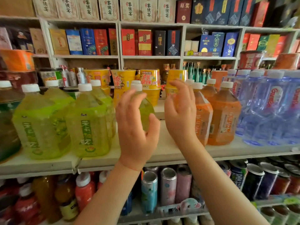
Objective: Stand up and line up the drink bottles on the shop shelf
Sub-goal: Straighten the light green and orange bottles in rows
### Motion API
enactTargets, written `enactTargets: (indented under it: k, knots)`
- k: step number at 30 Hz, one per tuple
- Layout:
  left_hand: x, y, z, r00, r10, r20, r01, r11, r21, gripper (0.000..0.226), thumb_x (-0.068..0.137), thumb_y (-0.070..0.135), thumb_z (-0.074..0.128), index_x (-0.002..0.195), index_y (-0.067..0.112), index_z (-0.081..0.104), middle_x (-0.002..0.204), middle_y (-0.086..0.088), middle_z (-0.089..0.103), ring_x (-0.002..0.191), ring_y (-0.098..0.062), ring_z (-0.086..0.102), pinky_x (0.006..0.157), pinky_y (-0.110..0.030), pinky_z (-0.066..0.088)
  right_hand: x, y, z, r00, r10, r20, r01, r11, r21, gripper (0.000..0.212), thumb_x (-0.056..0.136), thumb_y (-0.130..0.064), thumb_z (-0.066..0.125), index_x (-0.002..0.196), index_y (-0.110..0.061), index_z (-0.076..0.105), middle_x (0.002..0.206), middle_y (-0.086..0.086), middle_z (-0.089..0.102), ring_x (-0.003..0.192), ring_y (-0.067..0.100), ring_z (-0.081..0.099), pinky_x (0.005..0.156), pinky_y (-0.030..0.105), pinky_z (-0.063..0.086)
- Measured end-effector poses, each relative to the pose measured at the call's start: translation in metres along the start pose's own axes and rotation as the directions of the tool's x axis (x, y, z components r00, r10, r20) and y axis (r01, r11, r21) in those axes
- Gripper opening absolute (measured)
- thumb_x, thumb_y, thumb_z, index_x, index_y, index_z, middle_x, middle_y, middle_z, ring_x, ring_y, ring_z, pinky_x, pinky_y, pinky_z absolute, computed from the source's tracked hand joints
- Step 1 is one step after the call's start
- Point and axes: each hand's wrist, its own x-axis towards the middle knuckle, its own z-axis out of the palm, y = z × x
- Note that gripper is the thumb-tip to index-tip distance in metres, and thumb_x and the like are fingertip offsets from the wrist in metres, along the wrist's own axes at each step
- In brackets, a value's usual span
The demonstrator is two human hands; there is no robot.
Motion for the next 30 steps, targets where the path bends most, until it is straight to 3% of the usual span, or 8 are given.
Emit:
enactTargets:
  k: [3, 6, 9, 12, 16, 19, 22, 30]
  knots:
    - [-0.005, 0.025, 0.019, 0.997, 0.063, 0.046, -0.063, 0.998, -0.01, 0.032, 0.086, 0.012, 0.057, 0.113, -0.005, 0.063, 0.13, -0.026, 0.053, 0.128, -0.038, 0.048, 0.113, -0.047, 0.035, 0.019, 0.026, -0.027, 0.989, -0.044, -0.14, 0.015, 0.979, -0.202, 0.039, 0.092, -0.011, 0.05, 0.129, -0.003, 0.055, 0.131, 0.012, 0.055, 0.127, 0.026, 0.048, 0.11, 0.041, 0.037]
    - [-0.006, 0.036, 0.045, 0.99, -0.006, 0.137, 0.011, 0.999, -0.035, 0.036, 0.086, 0.018, 0.057, 0.117, 0.0, 0.06, 0.13, -0.018, 0.052, 0.128, -0.03, 0.047, 0.115, -0.036, 0.034, 0.039, 0.049, -0.051, 0.994, 0.105, -0.04, -0.112, 0.926, -0.36, 0.037, 0.099, -0.023, 0.043, 0.131, -0.008, 0.053, 0.126, 0.011, 0.06, 0.127, 0.028, 0.048, 0.116, 0.043, 0.025]
    - [0.003, 0.046, 0.078, 0.951, -0.182, 0.25, 0.194, 0.981, -0.022, 0.044, 0.089, 0.026, 0.06, 0.129, 0.009, 0.053, 0.129, -0.004, 0.052, 0.125, -0.019, 0.047, 0.11, -0.034, 0.04, 0.048, 0.07, -0.068, 0.991, 0.049, 0.123, 0.008, 0.904, -0.427, 0.036, 0.101, -0.029, 0.03, 0.09, -0.015, 0.062, 0.093, 0.004, 0.068, 0.108, 0.028, 0.059, 0.12, 0.047, 0.017]
    - [0.019, 0.058, 0.111, 0.874, -0.373, 0.311, 0.376, 0.925, 0.053, 0.052, 0.089, 0.042, 0.066, 0.134, 0.021, 0.05, 0.124, 0.011, 0.051, 0.119, -0.009, 0.049, 0.098, -0.025, 0.041, 0.058, 0.098, -0.095, 0.989, -0.067, 0.13, 0.122, 0.867, -0.484, 0.046, 0.098, -0.035, 0.03, 0.112, -0.009, 0.066, 0.123, 0.012, 0.064, 0.128, 0.032, 0.049, 0.12, 0.051, 0.022]
    - [0.036, 0.062, 0.141, 0.747, -0.526, 0.408, 0.456, 0.851, 0.262, 0.064, 0.075, 0.062, 0.074, 0.126, 0.03, 0.052, 0.109, 0.013, 0.06, 0.098, -0.011, 0.057, 0.083, -0.033, 0.05, 0.071, 0.117, -0.117, 0.932, 0.144, 0.332, 0.074, 0.823, -0.564, 0.035, 0.094, -0.042, 0.045, 0.112, -0.02, 0.065, 0.154, 0.008, 0.033, 0.138, 0.034, 0.033, 0.1, 0.055, 0.045]
    - [0.038, 0.062, 0.148, 0.688, -0.609, 0.394, 0.516, 0.793, 0.325, 0.071, 0.066, 0.062, 0.079, 0.126, 0.034, 0.053, 0.115, 0.011, 0.063, 0.106, -0.016, 0.059, 0.093, -0.041, 0.052, 0.076, 0.123, -0.122, 0.906, 0.203, 0.371, 0.052, 0.818, -0.572, 0.029, 0.089, -0.046, 0.059, 0.107, -0.024, 0.064, 0.152, 0.009, 0.029, 0.122, 0.035, 0.048, 0.083, 0.048, 0.054]
    - [0.038, 0.063, 0.149, 0.691, -0.636, 0.344, 0.522, 0.767, 0.373, 0.078, 0.056, 0.068, 0.074, 0.123, 0.034, 0.055, 0.115, 0.009, 0.065, 0.106, -0.02, 0.062, 0.091, -0.044, 0.054, 0.081, 0.124, -0.124, 0.891, 0.201, 0.406, 0.085, 0.805, -0.587, 0.036, 0.087, -0.051, 0.06, 0.112, -0.026, 0.056, 0.144, 0.014, 0.032, 0.106, 0.036, 0.057, 0.084, 0.047, 0.053]
    - [0.041, 0.072, 0.142, 0.695, -0.655, 0.297, 0.489, 0.733, 0.473, 0.057, 0.066, 0.052, 0.079, 0.11, 0.029, 0.051, 0.101, 0.007, 0.063, 0.092, -0.021, 0.061, 0.076, -0.035, 0.051, 0.068, 0.142, -0.127, 0.953, 0.164, 0.254, 0.064, 0.713, -0.698, 0.039, 0.091, -0.019, 0.057, 0.127, -0.009, 0.047, 0.14, 0.035, 0.038, 0.126, 0.05, 0.044, 0.105, 0.054, 0.04]
